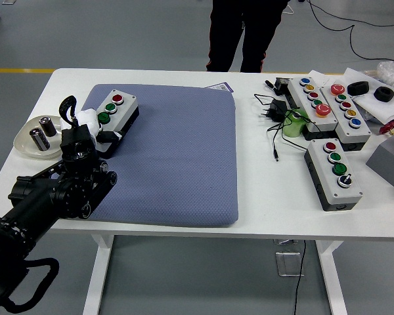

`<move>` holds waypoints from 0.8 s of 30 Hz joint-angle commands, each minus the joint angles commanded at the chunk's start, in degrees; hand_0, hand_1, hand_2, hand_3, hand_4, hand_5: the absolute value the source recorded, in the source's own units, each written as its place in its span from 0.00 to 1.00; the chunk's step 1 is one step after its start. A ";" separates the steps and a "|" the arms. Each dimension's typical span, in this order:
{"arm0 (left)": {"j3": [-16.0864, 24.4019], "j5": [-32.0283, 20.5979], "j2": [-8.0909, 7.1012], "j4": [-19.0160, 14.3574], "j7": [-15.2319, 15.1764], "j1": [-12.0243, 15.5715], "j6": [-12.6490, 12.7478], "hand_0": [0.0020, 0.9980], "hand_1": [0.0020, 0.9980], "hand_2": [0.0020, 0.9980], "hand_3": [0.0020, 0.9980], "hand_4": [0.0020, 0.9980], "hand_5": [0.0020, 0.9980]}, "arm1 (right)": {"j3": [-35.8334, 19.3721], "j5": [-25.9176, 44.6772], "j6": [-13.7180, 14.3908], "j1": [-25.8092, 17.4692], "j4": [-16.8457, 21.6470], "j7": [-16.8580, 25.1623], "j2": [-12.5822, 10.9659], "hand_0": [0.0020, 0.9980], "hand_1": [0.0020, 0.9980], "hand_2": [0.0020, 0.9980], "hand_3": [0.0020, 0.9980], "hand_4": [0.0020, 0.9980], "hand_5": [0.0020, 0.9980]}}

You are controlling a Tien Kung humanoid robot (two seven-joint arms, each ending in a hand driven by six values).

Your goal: Pick up the button,place it on the desk,press the button,press the button

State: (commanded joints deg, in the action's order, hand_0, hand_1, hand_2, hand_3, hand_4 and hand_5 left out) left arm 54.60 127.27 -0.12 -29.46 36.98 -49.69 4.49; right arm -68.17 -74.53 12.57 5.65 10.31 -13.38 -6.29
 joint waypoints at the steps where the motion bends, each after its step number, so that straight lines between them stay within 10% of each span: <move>1: -0.01 0.10 -0.02 0.05 0.00 -0.01 -0.03 0.45 0.41 0.44 0.71 0.63 0.00 | 0.00 0.01 0.00 0.00 0.00 0.00 0.00 0.75 0.70 0.71 0.58 0.18 0.13; 2: -0.03 0.13 -0.03 0.11 0.00 -0.02 -0.05 0.45 0.41 0.44 0.71 0.63 0.00 | -0.02 0.01 0.00 0.00 0.00 0.00 0.00 0.75 0.70 0.71 0.58 0.18 0.13; 3: -0.13 0.20 -0.04 0.20 0.00 0.00 -0.01 0.39 0.33 0.36 0.48 0.57 0.00 | -0.03 -0.02 0.00 -0.01 0.00 0.01 0.00 0.75 0.70 0.71 0.58 0.18 0.13; 8: -0.86 0.12 -0.25 0.55 -0.29 0.17 -1.54 0.39 0.33 0.36 0.48 0.57 0.00 | -0.05 -0.01 0.01 -0.01 0.00 0.03 0.00 0.75 0.70 0.71 0.58 0.18 0.13; 9: -0.99 0.53 -0.31 0.54 -0.66 0.23 -2.03 0.28 0.23 0.26 0.33 0.35 0.00 | -0.13 -0.09 0.01 0.01 0.00 0.02 0.00 0.75 0.70 0.71 0.58 0.18 0.13; 20: -0.08 1.96 -1.43 -1.99 -5.64 1.21 0.21 0.20 0.20 0.22 0.29 0.23 0.00 | -0.51 -0.43 0.01 -0.05 0.00 -0.05 0.06 0.75 0.70 0.71 0.58 0.18 0.13; 21: 0.17 1.46 -1.49 -2.00 -5.70 1.21 0.09 0.04 0.06 0.11 0.23 0.00 0.00 | -0.55 -0.47 0.01 -0.05 0.00 -0.06 0.07 0.75 0.70 0.71 0.58 0.18 0.13; 24: 0.59 0.18 -1.78 -2.10 -6.21 1.32 -0.77 0.04 0.06 0.11 0.23 0.00 0.00 | -0.60 -0.50 0.02 -0.05 0.00 -0.11 0.11 0.75 0.70 0.71 0.58 0.18 0.13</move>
State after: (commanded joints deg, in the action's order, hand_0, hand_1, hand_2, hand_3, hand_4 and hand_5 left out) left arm 55.19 127.45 -1.90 -31.56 30.77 -48.37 3.72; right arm -68.77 -75.04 12.59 5.59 10.31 -13.49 -6.18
